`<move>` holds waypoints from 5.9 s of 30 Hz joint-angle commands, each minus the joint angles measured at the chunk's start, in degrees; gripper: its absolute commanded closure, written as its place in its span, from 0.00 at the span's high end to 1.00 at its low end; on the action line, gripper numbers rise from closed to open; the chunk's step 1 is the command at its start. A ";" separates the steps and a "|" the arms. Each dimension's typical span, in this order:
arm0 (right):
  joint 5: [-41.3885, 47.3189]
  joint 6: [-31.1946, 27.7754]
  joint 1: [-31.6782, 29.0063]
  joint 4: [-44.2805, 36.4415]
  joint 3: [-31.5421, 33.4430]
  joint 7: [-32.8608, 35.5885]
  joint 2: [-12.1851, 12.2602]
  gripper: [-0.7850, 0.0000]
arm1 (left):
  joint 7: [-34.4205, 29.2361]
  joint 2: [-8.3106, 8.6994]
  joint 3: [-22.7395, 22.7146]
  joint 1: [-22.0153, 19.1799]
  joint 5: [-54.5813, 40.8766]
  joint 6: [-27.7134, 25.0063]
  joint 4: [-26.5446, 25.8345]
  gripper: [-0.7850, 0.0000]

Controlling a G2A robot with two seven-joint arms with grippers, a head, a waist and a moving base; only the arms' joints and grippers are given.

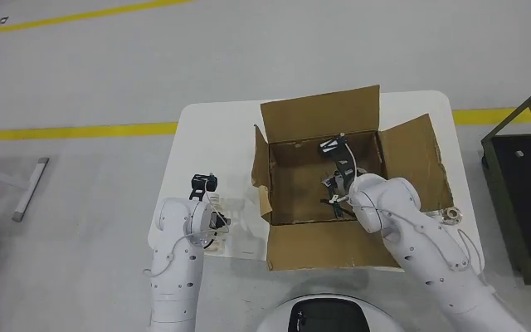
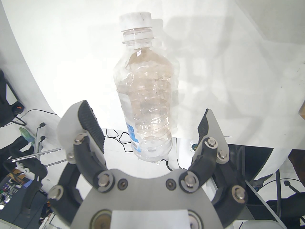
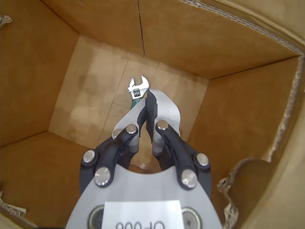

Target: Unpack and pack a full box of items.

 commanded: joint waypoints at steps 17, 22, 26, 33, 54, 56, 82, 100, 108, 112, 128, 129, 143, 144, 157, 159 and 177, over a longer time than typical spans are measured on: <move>-3.68 3.19 9.25 12.43 -10.43 10.44 -3.71 0.26 | 0.00 0.00 0.00 0.00 0.00 0.00 0.00 1.00; -3.99 4.04 11.02 14.78 -10.15 12.93 -4.38 0.37 | 0.00 0.00 0.00 0.00 0.00 0.00 0.00 1.00; -4.23 4.03 11.12 15.39 -9.66 14.33 -4.66 0.40 | 0.00 0.00 0.00 0.00 0.00 0.00 0.00 1.00; -4.51 4.03 10.45 17.28 -9.24 14.60 -5.16 0.42 | 0.00 0.00 0.00 0.00 0.00 0.00 0.00 1.00; -2.06 3.50 11.29 23.89 -8.44 11.76 -7.15 0.42 | 0.00 0.00 0.00 0.00 0.00 0.00 0.00 1.00; -1.95 3.36 11.56 24.52 -8.52 11.62 -7.36 0.42 | 0.00 0.00 0.00 0.00 0.00 0.00 0.00 1.00; -2.56 2.34 13.93 30.70 -9.55 10.94 -9.82 0.28 | 0.00 0.00 0.00 0.00 0.00 0.00 0.00 1.00; -1.57 2.55 12.03 26.34 -5.16 8.69 -9.99 0.00 | 0.00 0.00 0.00 0.00 0.00 0.00 0.00 1.00; 5.62 0.68 5.47 12.81 4.04 4.81 -8.58 0.00 | 0.00 0.00 0.00 0.00 0.00 0.00 0.00 1.00; 18.49 -3.52 -0.46 3.94 12.10 -1.55 -7.88 0.00 | 0.00 0.00 0.00 0.00 0.00 0.00 0.00 1.00; 57.20 -22.59 -11.41 0.80 27.00 -10.28 -6.32 0.00 | 0.00 0.00 0.00 0.00 0.00 0.00 0.00 1.00; 57.20 -22.59 -11.41 0.80 27.00 -10.28 -6.32 0.00 | 0.00 0.00 0.00 0.00 0.00 0.00 0.00 1.00; 64.46 -27.33 -13.00 -4.20 30.54 -16.62 -5.78 0.00 | 0.00 0.00 0.00 0.00 0.00 0.00 0.00 1.00; 67.74 -27.42 -12.98 -4.48 31.64 -16.34 -5.65 0.00 | 0.00 0.00 0.00 0.00 0.00 0.00 0.00 1.00; 80.22 -28.31 -22.81 -16.54 61.13 -15.38 -2.22 0.00 | 0.00 0.00 0.00 0.00 0.00 0.00 0.00 1.00; 79.15 -28.63 -25.12 -17.93 64.86 -14.75 -1.76 0.00 | 0.00 0.00 0.00 0.00 0.00 0.00 0.00 1.00; 29.96 -17.49 -38.62 -28.83 62.87 -0.24 2.09 0.00 | 0.00 0.00 0.00 0.00 0.00 0.00 0.00 1.00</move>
